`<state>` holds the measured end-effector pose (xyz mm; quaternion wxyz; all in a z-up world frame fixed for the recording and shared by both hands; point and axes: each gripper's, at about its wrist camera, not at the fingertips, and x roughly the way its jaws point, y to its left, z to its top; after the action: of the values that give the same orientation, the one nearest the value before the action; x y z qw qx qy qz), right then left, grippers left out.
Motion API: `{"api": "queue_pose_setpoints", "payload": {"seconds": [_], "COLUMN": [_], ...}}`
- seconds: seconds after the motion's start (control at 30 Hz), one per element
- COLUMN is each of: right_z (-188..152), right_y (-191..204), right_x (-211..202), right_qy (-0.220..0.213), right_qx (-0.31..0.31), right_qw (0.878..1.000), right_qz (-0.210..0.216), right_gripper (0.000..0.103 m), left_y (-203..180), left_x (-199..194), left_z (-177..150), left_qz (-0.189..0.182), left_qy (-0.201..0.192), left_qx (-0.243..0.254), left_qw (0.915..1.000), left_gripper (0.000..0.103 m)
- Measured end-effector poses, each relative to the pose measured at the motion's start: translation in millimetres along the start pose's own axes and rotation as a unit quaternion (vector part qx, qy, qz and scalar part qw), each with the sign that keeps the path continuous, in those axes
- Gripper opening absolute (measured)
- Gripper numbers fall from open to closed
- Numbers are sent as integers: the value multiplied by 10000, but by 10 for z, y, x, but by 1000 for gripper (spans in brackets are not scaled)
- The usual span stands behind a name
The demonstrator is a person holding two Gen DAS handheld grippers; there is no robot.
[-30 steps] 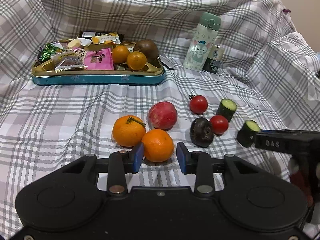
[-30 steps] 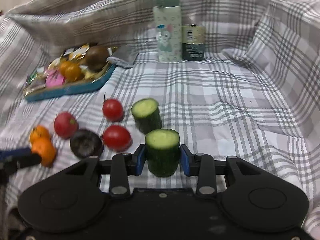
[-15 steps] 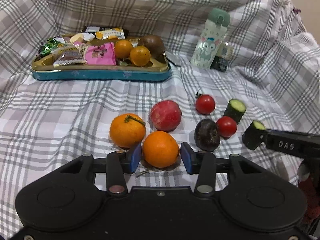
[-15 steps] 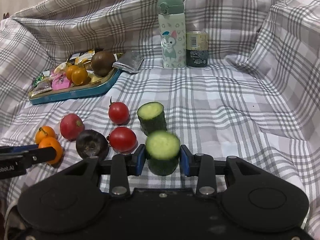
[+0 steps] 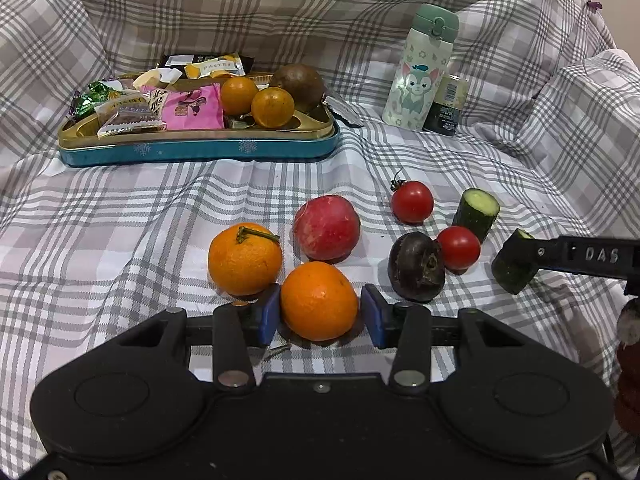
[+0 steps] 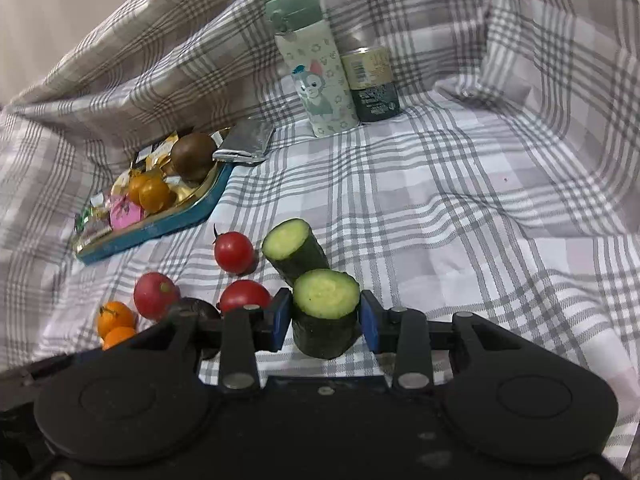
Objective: Organize fruits
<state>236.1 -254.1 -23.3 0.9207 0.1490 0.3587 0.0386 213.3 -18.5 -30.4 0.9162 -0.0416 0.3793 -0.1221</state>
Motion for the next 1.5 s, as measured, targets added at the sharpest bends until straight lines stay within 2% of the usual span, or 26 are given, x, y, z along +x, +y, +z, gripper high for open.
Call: {"api": "queue_pose_setpoints", "payload": {"seconds": [0.17,0.2,0.3,0.37,0.53,0.63,0.7,0.83,1.07,1.17,1.33,1.5], "right_z": [-94,-115,-143,-123,-15,9,8,-10,-61,-110,-165,-178], "right_y": [211,245,271,233,11,-74,-87,-94,31,155,281,301], "right_x": [23,20,18,9,13,-3,-42,-138,-177,-164,-89,-20], "right_qy": [-95,-131,-173,-131,96,43,-123,-496,-623,-723,-651,-560], "right_qx": [-714,-844,-975,-829,23,280,284,113,-346,-741,-1283,-1439], "right_qw": [9971,9960,9946,9962,9998,9995,9995,9973,9965,9926,9861,9825], "right_qz": [-233,-276,-305,-212,158,168,24,-525,-431,-629,-832,-1042], "right_gripper": [38,38,38,38,38,38,40,45,45,48,50,50], "left_y": [1,0,8,7,-41,-63,-71,-73,-66,-62,-63,-58], "left_x": [5,5,-9,-24,-51,-68,-78,-82,-81,-81,-75,-71], "left_z": [-7,-8,-17,-26,-62,-80,-89,-93,-88,-81,-77,-80], "left_qz": [-4,-5,-35,-75,-95,-102,-104,-99,-113,-137,-188,-176], "left_qy": [-11,-15,-41,-63,-84,-85,-83,-84,-83,-88,-81,-82], "left_qx": [27,32,31,68,260,351,383,399,375,348,334,332], "left_qw": [10000,10000,10000,9999,9996,9993,9992,9991,9992,9993,9992,9993], "left_gripper": [51,48,48,48,48,48,48,48,48,48,48,48]}}
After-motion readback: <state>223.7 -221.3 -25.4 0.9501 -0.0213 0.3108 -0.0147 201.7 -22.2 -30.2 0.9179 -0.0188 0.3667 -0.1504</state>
